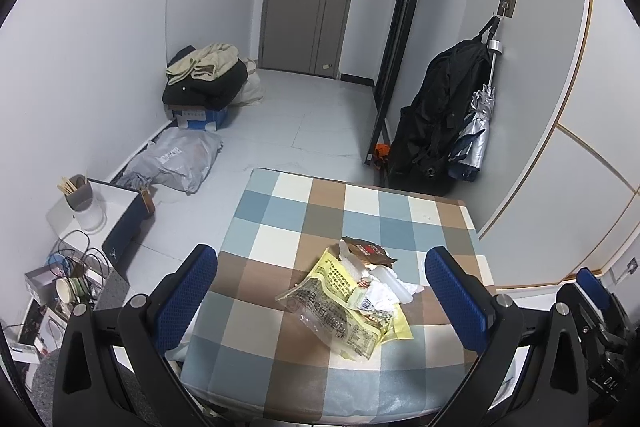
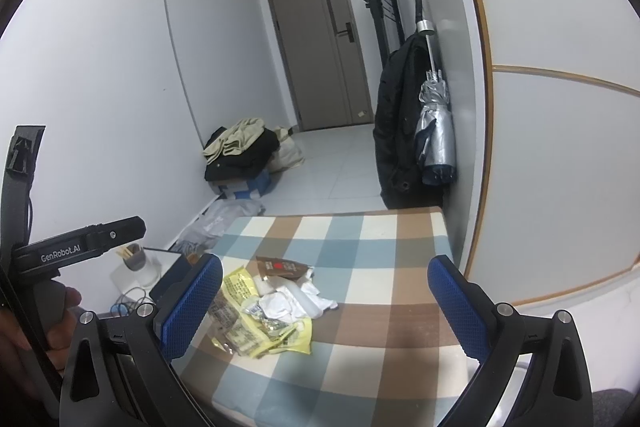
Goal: Collect trash
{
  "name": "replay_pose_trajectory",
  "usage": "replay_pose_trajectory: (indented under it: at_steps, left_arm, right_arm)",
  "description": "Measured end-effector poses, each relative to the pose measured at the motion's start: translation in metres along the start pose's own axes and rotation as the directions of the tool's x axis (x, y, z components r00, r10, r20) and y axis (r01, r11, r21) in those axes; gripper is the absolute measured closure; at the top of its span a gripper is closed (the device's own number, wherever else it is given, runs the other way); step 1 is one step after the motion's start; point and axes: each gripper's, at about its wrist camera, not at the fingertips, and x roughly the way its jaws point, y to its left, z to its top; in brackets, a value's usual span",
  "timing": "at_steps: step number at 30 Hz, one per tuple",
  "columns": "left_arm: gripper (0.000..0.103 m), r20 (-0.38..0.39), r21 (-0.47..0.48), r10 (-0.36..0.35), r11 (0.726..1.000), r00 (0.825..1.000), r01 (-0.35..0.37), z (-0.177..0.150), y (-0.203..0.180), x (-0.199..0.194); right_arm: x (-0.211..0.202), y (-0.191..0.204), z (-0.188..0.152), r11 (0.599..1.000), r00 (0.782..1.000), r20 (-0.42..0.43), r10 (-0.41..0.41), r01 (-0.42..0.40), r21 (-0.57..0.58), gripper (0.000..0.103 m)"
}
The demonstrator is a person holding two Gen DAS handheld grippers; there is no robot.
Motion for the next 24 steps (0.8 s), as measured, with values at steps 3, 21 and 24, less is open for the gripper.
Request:
replay_pose_trajectory:
  at_steps: [3,21,24]
  left_arm:
    - [0.001,-0.001,-0.005,-0.001,1.0,1.0,0.001,0.0,0.002,0.001]
    - [0.001,-0.128,-0.097,-0.169,0.983,0.977,0.158,-0.005,0.02,0.039]
    - [0.001,-0.181,-0.176,-0.206,0.969,0.962,0.175,-0.009,0.032,0.056]
  right_arm:
    - [0.0,0.0,0.0,1.0,1.0,-0.002,0.001,-0.001,0.002,0.0]
    - [0.018,-0.003,-0.004,0.999,0.998,-0.068,0.016,-0.012,0.053,0.0]
    - [0.028,-0.005,-0.003,0.997,0.995,-0.097,0.027,-0.019,0.08,0.0]
